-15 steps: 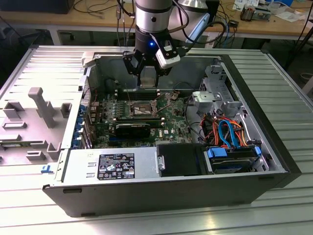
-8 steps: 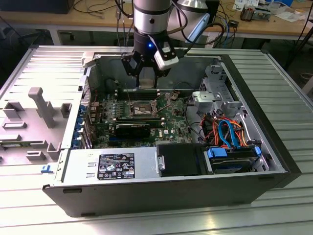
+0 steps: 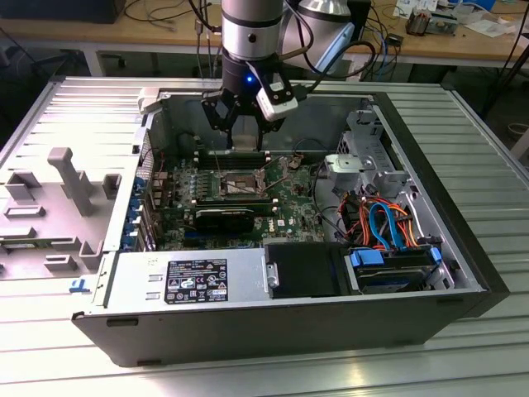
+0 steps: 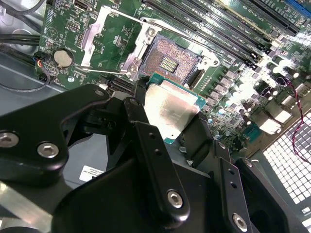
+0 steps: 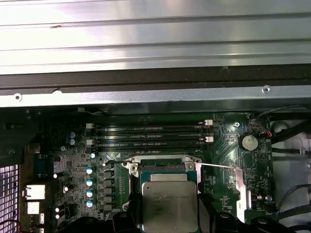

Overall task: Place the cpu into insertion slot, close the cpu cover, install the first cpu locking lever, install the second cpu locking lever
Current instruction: 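Place the cpu into insertion slot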

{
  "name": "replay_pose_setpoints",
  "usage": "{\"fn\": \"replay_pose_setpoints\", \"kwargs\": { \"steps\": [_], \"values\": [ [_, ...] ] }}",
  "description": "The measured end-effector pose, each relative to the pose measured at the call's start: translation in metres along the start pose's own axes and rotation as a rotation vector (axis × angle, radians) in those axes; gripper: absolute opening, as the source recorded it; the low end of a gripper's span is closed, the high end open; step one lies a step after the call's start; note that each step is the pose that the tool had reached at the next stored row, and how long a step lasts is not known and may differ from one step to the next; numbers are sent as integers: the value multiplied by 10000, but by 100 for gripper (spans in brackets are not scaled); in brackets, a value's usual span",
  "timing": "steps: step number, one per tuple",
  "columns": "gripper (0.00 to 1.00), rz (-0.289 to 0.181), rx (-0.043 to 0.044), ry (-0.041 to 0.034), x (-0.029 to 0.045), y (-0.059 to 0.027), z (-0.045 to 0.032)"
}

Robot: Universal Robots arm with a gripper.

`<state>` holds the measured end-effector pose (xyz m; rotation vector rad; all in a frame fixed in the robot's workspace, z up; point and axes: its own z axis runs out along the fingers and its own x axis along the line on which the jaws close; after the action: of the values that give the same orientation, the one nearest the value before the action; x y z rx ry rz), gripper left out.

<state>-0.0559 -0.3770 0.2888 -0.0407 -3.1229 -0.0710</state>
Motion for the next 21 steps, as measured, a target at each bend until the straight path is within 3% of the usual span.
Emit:
{"fn": "replay_pose_setpoints", "kwargs": {
  "steps": [12, 21],
  "values": [
    [55, 59, -2, -3, 0, 0, 1],
    [55, 492, -10, -22, -1, -2, 1]
  ]
}}
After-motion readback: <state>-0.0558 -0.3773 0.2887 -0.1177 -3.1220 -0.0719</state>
